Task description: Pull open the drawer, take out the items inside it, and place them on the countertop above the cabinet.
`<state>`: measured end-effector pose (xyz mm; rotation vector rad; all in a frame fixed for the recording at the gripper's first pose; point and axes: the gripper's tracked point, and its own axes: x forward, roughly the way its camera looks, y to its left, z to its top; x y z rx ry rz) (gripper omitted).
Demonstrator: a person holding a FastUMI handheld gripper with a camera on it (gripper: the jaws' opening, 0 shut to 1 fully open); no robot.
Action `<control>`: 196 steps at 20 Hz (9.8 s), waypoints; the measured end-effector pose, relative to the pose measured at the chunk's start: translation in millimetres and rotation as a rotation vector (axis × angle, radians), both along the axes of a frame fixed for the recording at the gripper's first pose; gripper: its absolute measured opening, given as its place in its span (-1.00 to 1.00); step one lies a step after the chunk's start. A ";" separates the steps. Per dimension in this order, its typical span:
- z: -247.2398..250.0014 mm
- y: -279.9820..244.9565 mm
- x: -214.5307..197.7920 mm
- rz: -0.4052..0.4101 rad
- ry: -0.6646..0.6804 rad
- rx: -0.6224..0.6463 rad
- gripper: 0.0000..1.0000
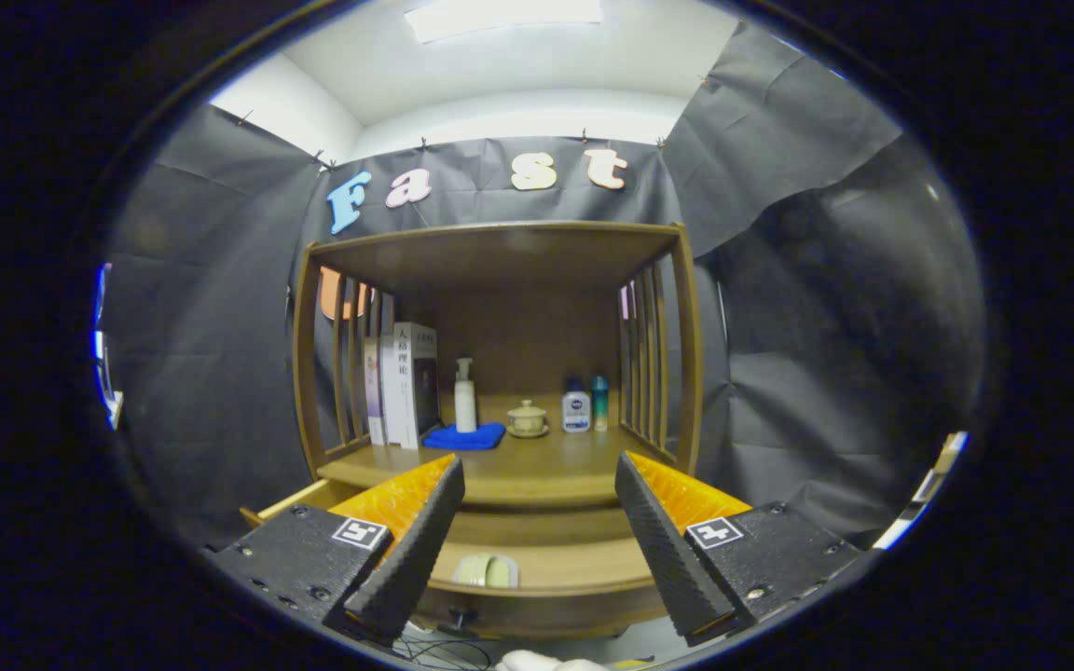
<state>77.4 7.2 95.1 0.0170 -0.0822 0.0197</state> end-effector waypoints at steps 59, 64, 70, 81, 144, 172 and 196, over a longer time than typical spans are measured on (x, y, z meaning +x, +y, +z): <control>-44.1 51.2 241.3 0.044 1.046 -0.006 -0.64; -52.5 49.5 273.3 0.015 1.088 -0.013 -0.64; -73.2 45.7 283.4 0.008 1.131 0.025 -0.60; -71.9 51.1 285.5 0.041 1.043 -0.005 -0.34; -215.3 62.0 2.0 -0.040 0.254 -0.034 1.00; -200.3 68.4 148.4 -0.043 0.238 -0.025 1.00; -170.7 43.5 105.1 0.024 0.213 -0.037 1.00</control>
